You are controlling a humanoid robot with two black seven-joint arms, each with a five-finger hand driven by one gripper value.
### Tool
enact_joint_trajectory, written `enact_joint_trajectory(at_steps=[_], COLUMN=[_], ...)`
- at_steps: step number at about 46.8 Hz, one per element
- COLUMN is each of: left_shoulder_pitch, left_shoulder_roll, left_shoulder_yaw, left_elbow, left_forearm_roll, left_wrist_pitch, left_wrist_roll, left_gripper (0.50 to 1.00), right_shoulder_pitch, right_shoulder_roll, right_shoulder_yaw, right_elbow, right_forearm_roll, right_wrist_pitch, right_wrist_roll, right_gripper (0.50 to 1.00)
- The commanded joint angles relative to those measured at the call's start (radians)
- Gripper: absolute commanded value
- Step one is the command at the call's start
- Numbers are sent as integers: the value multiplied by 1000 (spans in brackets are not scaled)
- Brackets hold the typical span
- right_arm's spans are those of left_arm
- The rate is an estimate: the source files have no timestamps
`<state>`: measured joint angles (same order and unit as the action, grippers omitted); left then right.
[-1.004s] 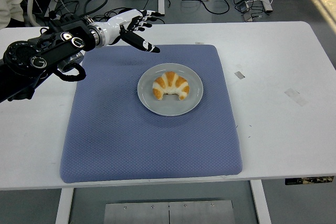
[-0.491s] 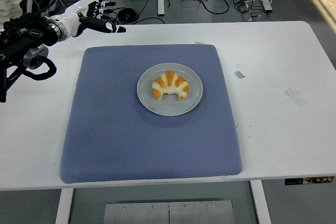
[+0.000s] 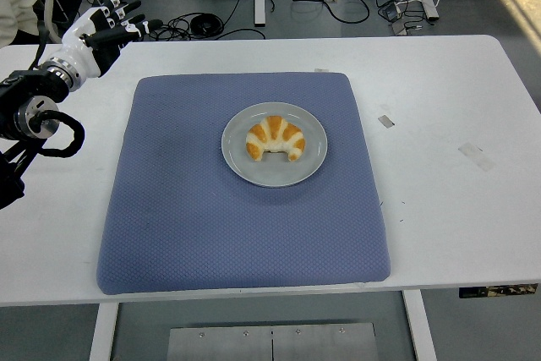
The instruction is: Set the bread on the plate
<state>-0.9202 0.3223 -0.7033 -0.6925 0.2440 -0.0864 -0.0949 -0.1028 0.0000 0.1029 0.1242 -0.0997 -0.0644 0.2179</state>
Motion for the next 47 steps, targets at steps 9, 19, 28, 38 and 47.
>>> enact_joint_trajectory(at_steps=[9,19,28,38,47], left_shoulder_pitch=[11,11,11,15,17], left_shoulder_roll=[-58,-94,-111,-124,-127], left_shoulder_yaw=[-10,-22,-31,-31,-35], left_elbow=[48,91,91,100,111], left_forearm_roll=[-38,-66,-161,-169,-172], left_wrist_pitch=[69,88,125,126,126], left_wrist_roll=[14,12,11,12,11], left_gripper=[980,980,981,981,980], right_shoulder_pitch=[0,0,0,0,3], right_shoulder_roll=[0,0,0,0,0], right_shoulder_yaw=[1,1,1,0,3], right_elbow=[0,0,0,0,9], right_forearm_roll=[0,0,0,0,0], right_wrist_pitch=[0,0,0,0,0], right_wrist_roll=[0,0,0,0,0], right_gripper=[1000,1000,1000,1000,1000])
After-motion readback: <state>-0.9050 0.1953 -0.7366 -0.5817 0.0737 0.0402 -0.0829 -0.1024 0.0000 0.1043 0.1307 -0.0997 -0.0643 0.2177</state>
